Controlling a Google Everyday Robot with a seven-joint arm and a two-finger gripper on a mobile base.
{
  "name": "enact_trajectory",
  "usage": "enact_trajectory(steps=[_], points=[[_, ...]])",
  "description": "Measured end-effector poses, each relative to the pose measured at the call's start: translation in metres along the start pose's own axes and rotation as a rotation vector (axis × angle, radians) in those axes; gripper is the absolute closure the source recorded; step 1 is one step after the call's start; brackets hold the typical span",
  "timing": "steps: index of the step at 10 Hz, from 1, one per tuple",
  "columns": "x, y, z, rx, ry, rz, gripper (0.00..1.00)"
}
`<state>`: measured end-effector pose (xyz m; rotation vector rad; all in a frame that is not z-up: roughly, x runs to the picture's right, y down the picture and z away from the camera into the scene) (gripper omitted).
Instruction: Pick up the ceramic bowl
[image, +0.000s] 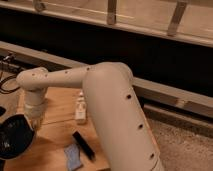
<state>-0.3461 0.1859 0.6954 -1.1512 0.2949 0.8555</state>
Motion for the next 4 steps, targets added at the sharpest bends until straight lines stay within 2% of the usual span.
enact_trajectory(steps=[4], points=[[-0.0015,0.0062,-0.0086,0.006,-0.015,-0.034,0.96]])
